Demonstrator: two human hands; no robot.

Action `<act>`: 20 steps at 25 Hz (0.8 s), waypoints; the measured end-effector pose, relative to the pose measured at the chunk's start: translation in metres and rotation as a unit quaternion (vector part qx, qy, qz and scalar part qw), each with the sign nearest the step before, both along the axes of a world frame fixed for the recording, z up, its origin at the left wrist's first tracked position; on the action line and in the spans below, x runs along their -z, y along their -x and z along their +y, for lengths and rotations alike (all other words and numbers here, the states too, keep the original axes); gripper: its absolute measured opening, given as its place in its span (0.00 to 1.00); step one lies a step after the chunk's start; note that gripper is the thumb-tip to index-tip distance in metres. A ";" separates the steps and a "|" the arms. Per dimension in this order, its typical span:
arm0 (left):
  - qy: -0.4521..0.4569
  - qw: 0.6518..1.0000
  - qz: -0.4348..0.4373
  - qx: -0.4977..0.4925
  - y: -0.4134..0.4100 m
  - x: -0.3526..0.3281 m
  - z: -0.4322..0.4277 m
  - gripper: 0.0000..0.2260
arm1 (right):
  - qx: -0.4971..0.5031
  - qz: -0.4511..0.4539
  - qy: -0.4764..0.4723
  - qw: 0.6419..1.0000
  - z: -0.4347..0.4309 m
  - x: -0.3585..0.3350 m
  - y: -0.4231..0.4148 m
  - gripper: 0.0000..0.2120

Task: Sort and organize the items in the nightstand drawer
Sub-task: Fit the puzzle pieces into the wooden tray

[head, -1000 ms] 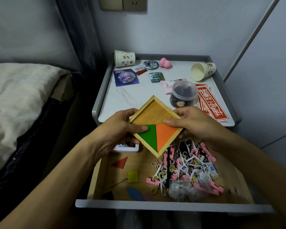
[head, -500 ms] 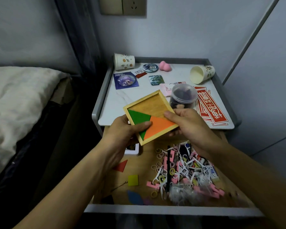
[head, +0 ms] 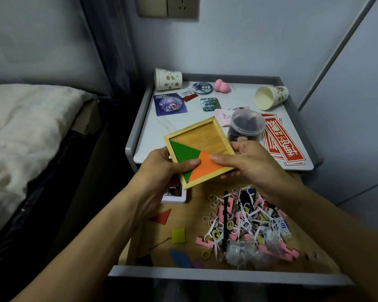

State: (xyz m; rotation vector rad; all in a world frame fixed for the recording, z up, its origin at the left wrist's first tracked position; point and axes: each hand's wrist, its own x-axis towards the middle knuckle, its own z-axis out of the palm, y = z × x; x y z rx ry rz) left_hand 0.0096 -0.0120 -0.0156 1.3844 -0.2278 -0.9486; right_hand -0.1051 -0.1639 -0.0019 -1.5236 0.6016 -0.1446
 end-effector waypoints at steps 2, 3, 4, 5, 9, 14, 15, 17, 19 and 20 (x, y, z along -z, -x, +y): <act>-0.005 1.000 -0.004 0.003 0.000 0.000 0.000 0.12 | 0.001 -0.002 -0.002 1.000 0.001 0.001 -0.001 0.11; -0.006 1.000 -0.006 0.003 0.000 0.000 0.000 0.13 | 0.005 -0.004 -0.004 1.000 0.002 0.002 -0.001 0.11; -0.008 1.000 -0.007 0.002 0.001 0.000 -0.001 0.15 | 0.012 -0.006 -0.004 1.000 0.002 0.003 -0.001 0.11; -0.012 1.000 -0.012 -0.004 0.001 0.001 -0.001 0.18 | 0.021 -0.011 -0.005 1.000 0.002 0.005 -0.001 0.11; -0.050 0.995 -0.077 -0.027 0.001 0.003 -0.001 0.27 | 0.047 -0.036 -0.017 0.998 0.014 0.016 -0.002 0.11; -0.016 0.993 -0.069 -0.097 -0.005 -0.002 0.005 0.24 | 0.048 -0.060 -0.099 0.992 0.016 0.018 -0.003 0.20; 0.003 0.991 -0.059 -0.124 -0.010 -0.003 0.009 0.23 | 0.046 -0.060 -0.109 0.991 0.014 0.022 -0.002 0.19; 0.027 0.984 -0.041 -0.172 -0.020 -0.004 0.014 0.21 | -0.008 -0.007 -0.024 1.000 0.020 0.034 0.002 0.13; 0.034 0.978 -0.027 -0.205 -0.028 -0.005 0.020 0.20 | -0.189 0.097 0.151 0.965 0.042 0.063 0.008 0.04; 0.034 0.976 -0.022 -0.212 -0.031 -0.005 0.021 0.20 | -0.290 0.148 0.238 0.915 0.056 0.081 0.011 0.03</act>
